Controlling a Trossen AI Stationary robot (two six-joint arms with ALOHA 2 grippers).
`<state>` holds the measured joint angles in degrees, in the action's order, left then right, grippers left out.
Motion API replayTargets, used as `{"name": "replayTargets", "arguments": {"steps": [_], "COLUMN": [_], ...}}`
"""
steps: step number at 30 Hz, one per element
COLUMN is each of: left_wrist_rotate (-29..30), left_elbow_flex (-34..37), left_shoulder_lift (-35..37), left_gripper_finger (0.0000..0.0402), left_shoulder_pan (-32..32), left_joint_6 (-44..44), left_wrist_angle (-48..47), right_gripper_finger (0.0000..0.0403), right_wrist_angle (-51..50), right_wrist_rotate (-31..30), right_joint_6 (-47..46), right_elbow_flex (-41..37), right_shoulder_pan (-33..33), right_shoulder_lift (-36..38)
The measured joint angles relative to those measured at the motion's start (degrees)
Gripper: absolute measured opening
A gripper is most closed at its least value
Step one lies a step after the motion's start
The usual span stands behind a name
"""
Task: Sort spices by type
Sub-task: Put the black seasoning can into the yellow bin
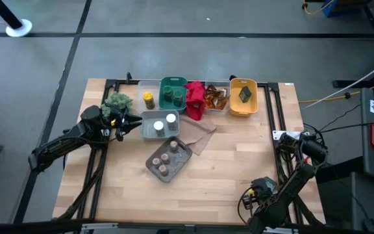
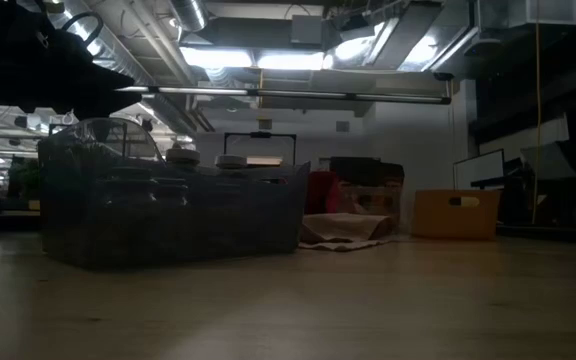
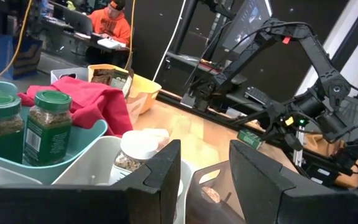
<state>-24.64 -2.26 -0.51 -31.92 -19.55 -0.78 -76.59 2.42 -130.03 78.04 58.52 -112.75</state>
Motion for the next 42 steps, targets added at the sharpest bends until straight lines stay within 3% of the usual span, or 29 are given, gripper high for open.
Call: {"name": "replayTargets", "arguments": {"steps": [18,25,42], "left_wrist_rotate": [0.0,0.0,0.7], "left_elbow_flex": [0.0,0.0,0.0], "left_shoulder_lift": [0.0,0.0,0.0], "left_gripper_finger": [0.0127,0.0127,0.0127], "left_shoulder_pan": [0.0,0.0,0.0], "left_joint_6": [0.0,0.0,-0.2], "left_wrist_angle": [0.0,0.0,0.0], "right_gripper_finger": [0.0005,0.0005,0.0005], "right_wrist_angle": [0.9,6.2,5.6], "right_wrist_rotate": [-0.4,-3.1,-7.8], "right_joint_6": [-0.2,-0.4,-0.2], "right_elbow_flex": [0.2,-0.2,0.4], "right_shoulder_pan": [0.0,0.0,0.0], "right_shoulder_lift": [-1.6,-2.4,-0.2]}}
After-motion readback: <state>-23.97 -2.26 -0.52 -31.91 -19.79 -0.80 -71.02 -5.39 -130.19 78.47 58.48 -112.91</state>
